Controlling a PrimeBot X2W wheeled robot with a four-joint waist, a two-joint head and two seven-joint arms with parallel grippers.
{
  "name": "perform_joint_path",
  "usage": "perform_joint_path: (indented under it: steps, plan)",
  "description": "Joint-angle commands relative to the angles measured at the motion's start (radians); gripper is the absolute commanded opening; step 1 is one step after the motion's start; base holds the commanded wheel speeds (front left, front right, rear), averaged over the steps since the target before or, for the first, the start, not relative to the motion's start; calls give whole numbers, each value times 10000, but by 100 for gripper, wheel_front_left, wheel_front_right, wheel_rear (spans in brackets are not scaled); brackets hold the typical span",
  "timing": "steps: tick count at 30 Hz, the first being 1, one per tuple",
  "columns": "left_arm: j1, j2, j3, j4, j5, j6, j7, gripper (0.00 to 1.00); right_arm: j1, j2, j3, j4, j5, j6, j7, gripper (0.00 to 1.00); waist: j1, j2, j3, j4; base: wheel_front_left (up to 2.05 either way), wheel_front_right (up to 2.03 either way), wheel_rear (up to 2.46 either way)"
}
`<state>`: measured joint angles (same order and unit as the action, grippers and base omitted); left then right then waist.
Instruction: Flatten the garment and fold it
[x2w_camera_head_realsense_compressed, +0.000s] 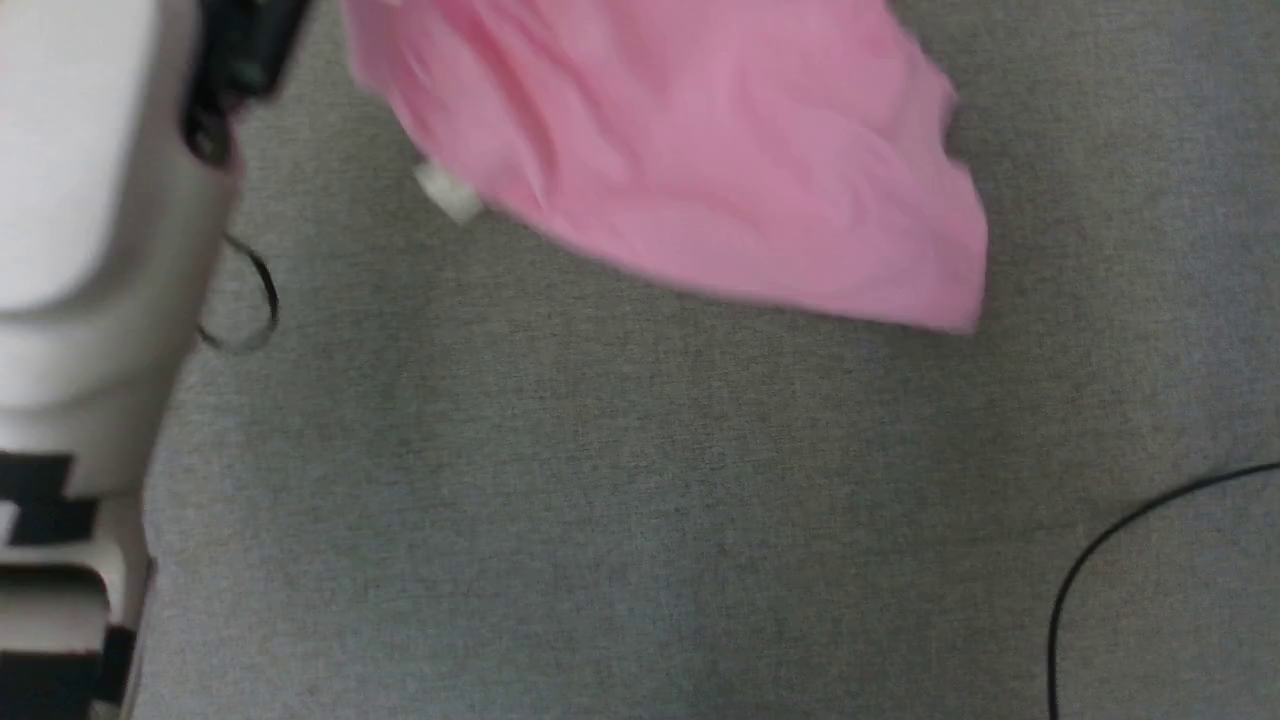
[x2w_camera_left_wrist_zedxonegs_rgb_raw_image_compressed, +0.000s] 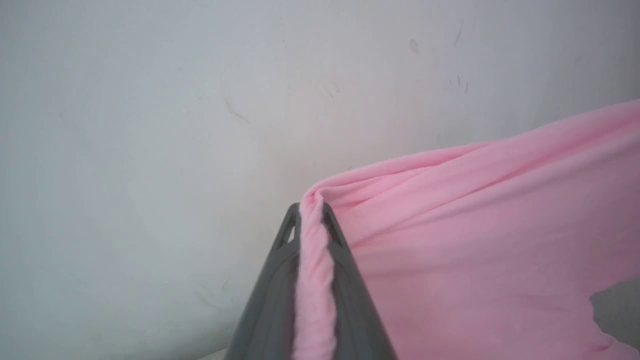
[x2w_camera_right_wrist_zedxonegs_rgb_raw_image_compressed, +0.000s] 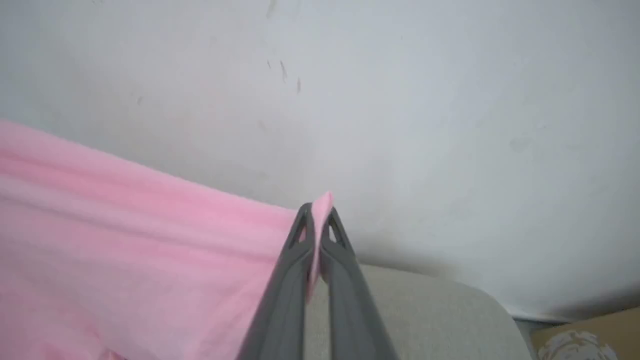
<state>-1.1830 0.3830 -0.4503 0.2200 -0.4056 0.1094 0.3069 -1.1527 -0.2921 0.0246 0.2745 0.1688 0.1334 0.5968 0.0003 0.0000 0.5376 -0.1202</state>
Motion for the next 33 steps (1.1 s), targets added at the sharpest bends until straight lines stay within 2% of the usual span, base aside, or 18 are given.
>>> perform_joint_path:
  steps: [1,7,10,14,18,23,29,33]
  plan:
    - [-312,195,218,164,160,143,-225,0,-343,-39,-102,-40,-189,-27,-321,0,-3,0,172,-173,0,0,0]
    - [-1826,208,946,763,524,550,-2066,0,-1890,298,-387,-53,-1131,-27,-3009,0,-3,0,220,-293,0,0,0]
    - [-2084,212,1156,967,667,745,-2937,0,-2092,453,-427,75,-1314,-27,-3821,0,-3,0,60,-274,0,0,0]
    - [-1547,150,1239,1163,505,756,-3546,0,-1580,426,-214,12,-1148,-27,-4371,0,-3,0,-329,-147,0,0,0]
    - [74,-13,1097,1128,-34,500,-3624,0,166,91,331,-408,-485,-27,-4098,0,-3,0,-908,18,0,0,0]
    - [3202,68,683,522,-683,254,-3311,0,3520,-509,841,-1602,708,-27,-3048,0,-3,0,-1804,163,0,0,0]
    - [7560,197,228,-1086,-1961,409,-2119,0,7916,-1010,768,-3552,2094,-27,-1225,0,-3,0,-2660,210,0,0,0]
    - [9879,381,-46,-2324,-2858,589,-1180,0,10479,-984,339,-4764,2671,-27,3,0,-3,0,-2923,312,0,0,0]
